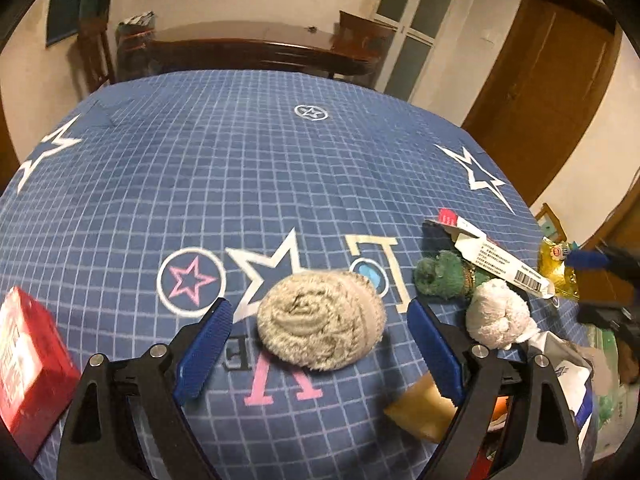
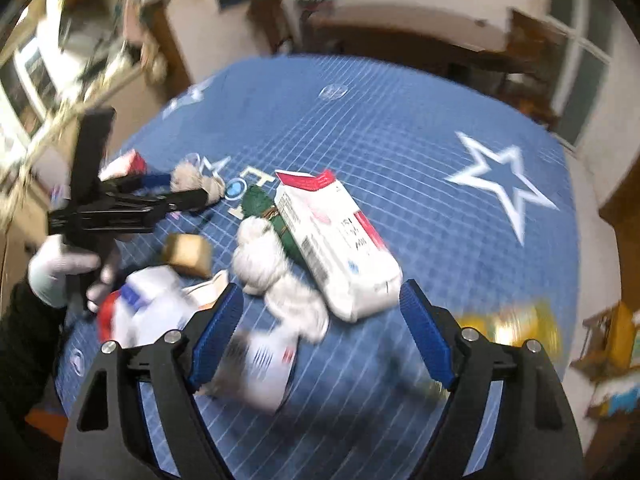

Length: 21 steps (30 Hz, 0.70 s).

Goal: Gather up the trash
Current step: 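Grasp the grey rolled sock with left tool while right tool grasps the white medicine box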

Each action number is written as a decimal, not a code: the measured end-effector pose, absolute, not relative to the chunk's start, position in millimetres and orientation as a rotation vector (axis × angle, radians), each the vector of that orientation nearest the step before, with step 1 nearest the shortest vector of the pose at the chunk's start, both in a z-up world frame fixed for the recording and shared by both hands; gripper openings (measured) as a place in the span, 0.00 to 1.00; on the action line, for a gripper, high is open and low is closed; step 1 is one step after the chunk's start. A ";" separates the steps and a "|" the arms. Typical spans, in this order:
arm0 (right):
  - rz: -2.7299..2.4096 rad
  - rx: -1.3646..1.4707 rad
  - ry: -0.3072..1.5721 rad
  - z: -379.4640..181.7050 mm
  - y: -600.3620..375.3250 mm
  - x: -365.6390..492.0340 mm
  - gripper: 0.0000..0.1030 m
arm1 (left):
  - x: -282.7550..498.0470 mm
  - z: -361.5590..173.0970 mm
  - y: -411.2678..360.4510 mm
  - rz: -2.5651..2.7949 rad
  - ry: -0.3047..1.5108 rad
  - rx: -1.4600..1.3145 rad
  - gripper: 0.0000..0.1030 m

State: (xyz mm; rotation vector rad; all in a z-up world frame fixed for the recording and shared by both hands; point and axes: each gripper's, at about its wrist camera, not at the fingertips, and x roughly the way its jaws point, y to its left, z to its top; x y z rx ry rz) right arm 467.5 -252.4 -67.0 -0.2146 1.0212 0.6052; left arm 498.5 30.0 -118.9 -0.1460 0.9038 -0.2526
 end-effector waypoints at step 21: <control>0.659 -0.344 1.151 -105.4 -224.2 501.7 0.53 | 495.4 -124.8 19.9 -0.260 0.881 -0.102 0.46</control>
